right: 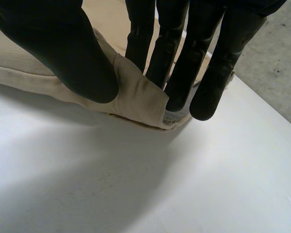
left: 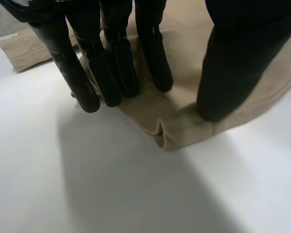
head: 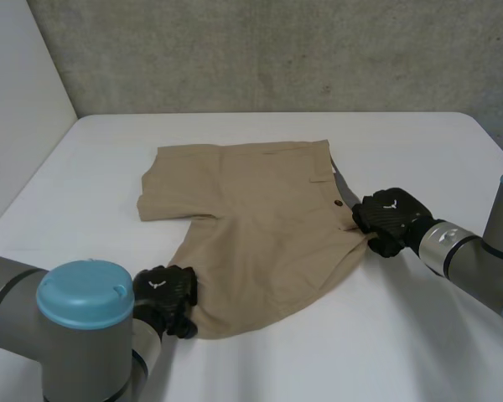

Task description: Fold the shorts.

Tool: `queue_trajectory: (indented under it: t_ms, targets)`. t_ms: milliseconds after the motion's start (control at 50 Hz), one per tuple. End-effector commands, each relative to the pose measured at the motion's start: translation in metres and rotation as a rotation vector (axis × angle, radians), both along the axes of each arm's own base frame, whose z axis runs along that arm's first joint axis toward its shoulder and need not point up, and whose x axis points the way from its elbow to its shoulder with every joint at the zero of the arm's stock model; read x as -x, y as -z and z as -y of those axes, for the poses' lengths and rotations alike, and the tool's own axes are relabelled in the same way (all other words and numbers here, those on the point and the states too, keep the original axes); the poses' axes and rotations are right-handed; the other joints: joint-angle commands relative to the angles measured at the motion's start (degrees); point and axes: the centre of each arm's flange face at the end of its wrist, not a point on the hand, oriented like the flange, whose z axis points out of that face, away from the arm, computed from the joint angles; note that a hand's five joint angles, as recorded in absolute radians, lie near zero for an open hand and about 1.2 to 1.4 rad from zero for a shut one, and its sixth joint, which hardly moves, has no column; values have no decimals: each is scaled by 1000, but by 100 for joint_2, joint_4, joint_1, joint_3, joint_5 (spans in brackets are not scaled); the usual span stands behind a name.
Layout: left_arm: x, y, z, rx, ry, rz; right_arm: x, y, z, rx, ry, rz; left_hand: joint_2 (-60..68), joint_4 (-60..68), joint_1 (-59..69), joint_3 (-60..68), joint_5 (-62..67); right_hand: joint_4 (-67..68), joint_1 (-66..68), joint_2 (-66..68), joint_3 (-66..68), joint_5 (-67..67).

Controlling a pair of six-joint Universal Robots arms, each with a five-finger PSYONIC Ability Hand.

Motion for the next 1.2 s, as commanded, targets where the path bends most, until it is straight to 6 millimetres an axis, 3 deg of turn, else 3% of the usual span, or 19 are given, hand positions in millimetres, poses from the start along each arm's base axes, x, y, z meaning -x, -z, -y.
queue_trajectory:
  t_ms: [20,340,460,620,980,1040,1100,1200]
  targets:
    - [1,4,2,38,38,59,4,-1,3,2,50,-10,634,636,615,654,684,1183,2807,1286,1281,1338]
    - [0,-13,0,88,54,58,5,-1,5,6,63,-17,550,552,531,570,600,1183,2807,1286,1281,1338]
    - [-5,-16,-9,85,70,81,5,-1,5,6,64,-18,516,518,497,537,566,1183,2807,1286,1281,1338]
    - [-6,-12,-17,75,95,110,5,2,6,1,64,-20,398,400,379,419,448,1183,2807,1286,1281,1338]
    - [-1,5,-7,44,91,130,5,3,4,-5,64,-21,516,518,497,536,566,1183,2807,1286,1281,1338]
    - [-1,8,-6,39,90,135,5,3,4,-7,64,-21,1018,1020,999,1038,1068,1183,2807,1286,1281,1338]
    - [0,5,-4,51,88,128,5,2,3,-5,65,-20,3368,3370,3349,3389,3418,1183,2807,1286,1281,1338]
    - [3,-18,-2,135,80,76,6,0,3,-3,70,-18,3508,3510,3489,3528,3558,1183,2807,1286,1281,1338]
